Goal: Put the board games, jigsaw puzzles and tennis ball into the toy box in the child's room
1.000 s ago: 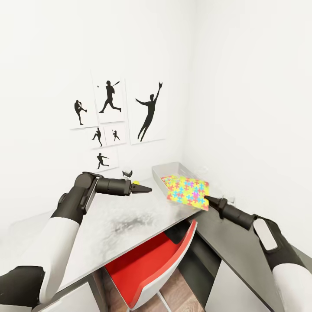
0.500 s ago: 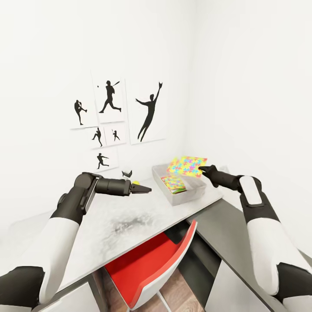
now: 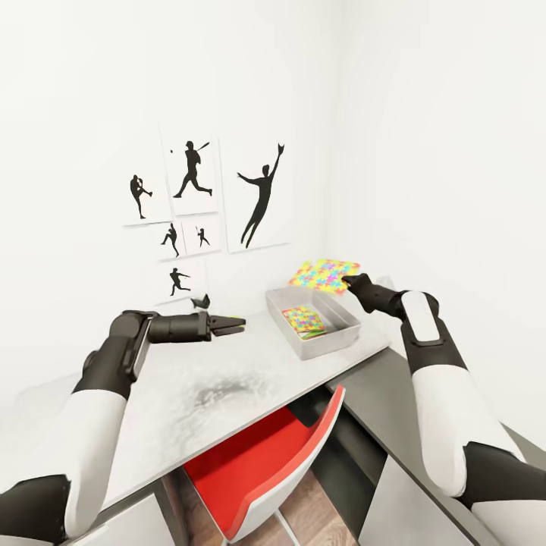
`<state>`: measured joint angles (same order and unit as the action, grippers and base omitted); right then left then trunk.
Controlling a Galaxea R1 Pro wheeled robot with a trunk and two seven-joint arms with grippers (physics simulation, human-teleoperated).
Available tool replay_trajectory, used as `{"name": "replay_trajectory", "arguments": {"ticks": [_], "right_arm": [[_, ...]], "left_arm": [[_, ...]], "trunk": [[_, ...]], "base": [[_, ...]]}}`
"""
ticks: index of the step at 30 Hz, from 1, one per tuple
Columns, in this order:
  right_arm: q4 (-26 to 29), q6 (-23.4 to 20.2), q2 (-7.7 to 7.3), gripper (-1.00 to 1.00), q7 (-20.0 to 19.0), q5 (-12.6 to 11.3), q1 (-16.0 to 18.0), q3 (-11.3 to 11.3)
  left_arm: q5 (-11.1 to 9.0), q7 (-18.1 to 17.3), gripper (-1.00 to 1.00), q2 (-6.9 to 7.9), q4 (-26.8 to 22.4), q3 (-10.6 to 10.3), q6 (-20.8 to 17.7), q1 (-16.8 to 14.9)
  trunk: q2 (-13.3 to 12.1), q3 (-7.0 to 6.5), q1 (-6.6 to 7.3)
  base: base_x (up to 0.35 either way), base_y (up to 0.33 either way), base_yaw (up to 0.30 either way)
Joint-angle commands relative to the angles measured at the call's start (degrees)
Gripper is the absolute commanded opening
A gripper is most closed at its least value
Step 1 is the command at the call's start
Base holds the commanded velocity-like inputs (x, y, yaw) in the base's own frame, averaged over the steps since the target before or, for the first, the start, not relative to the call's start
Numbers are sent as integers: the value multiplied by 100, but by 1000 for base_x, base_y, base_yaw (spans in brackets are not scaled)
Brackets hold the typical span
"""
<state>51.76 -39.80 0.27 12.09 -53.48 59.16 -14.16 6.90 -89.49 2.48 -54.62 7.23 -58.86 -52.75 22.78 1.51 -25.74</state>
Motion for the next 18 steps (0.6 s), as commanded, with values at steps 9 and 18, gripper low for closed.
{"name": "replay_trajectory", "arguments": {"ticks": [9,18], "right_arm": [[9,86,25,-100,62,-41,-9,-7],[9,130,88,-100,85,-21,-10,6]], "left_arm": [[71,-51,100,-2,-5,142,-56,24],[66,-51,100,-2,-5,152,-64,37]], "trunk": [[14,14,-4],[14,5,-4]], "base": [[0,0,0],[-36,0,48]]}}
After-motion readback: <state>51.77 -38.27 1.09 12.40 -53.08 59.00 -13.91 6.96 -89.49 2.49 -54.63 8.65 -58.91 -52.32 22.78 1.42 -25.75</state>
